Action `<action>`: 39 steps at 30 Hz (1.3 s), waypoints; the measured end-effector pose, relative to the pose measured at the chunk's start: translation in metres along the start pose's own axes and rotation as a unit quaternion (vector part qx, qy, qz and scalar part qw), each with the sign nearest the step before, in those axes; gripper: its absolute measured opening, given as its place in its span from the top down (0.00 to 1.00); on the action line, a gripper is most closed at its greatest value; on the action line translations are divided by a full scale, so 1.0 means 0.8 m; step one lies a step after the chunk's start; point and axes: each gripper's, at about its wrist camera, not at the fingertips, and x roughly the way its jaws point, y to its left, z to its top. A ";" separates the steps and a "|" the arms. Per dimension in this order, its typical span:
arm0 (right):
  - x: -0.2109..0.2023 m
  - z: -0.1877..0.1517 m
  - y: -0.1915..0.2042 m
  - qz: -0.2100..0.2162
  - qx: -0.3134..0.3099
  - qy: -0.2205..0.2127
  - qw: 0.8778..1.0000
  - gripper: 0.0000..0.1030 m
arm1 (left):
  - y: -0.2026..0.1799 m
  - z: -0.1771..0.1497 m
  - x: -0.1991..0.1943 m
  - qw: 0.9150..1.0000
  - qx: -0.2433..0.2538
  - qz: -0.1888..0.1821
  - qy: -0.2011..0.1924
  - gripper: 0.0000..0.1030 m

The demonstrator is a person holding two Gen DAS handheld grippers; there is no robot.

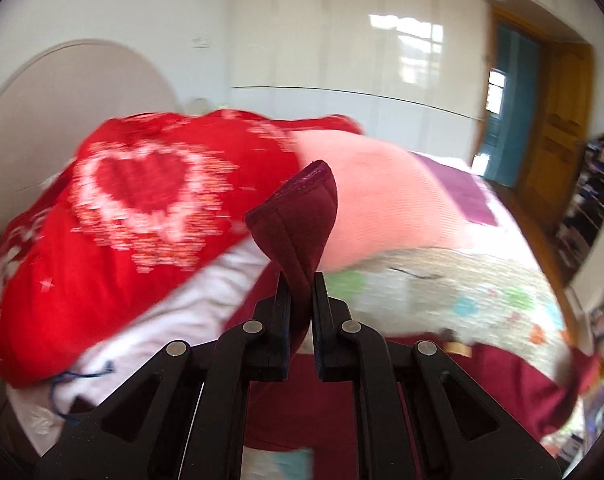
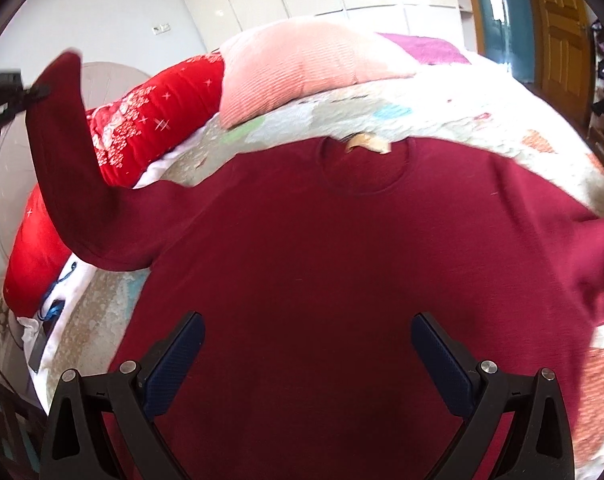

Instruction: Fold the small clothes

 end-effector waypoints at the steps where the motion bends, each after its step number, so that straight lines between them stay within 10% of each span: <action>1: -0.003 0.000 -0.007 -0.005 0.003 -0.003 1.000 0.01 | -0.016 -0.003 -0.001 1.000 0.006 -0.014 0.003 0.93; 12: -0.048 0.019 -0.107 -0.057 0.096 -0.035 0.993 0.01 | -0.160 -0.120 0.093 0.986 -0.001 -0.136 0.096 0.92; 17: -0.056 0.028 -0.129 -0.072 0.113 -0.037 0.990 0.01 | -0.192 -0.176 0.136 0.966 -0.003 -0.202 0.161 0.57; 20: -0.060 0.034 -0.128 -0.080 0.108 -0.044 0.990 0.01 | -0.189 -0.183 0.127 0.962 0.018 -0.207 0.177 0.55; 27: -0.034 0.063 -0.105 -0.064 0.070 -0.048 0.994 0.01 | -0.068 -0.158 0.074 0.991 -0.001 -0.091 0.099 0.53; 32: 0.035 0.082 -0.071 -0.063 0.007 -0.014 0.998 0.01 | 0.009 -0.173 0.106 0.990 -0.043 -0.010 0.131 0.53; 34: 0.068 0.087 -0.063 -0.071 -0.014 0.008 0.997 0.21 | 0.025 -0.184 0.118 0.988 -0.054 0.006 0.147 0.53; 35: 0.088 0.088 -0.061 -0.067 -0.023 0.032 0.997 0.60 | 0.031 -0.189 0.123 0.986 -0.059 0.011 0.154 0.53; 39: 0.072 0.095 -0.040 -0.045 -0.059 0.015 0.997 0.96 | 0.063 -0.191 0.114 0.985 -0.093 0.009 0.145 0.53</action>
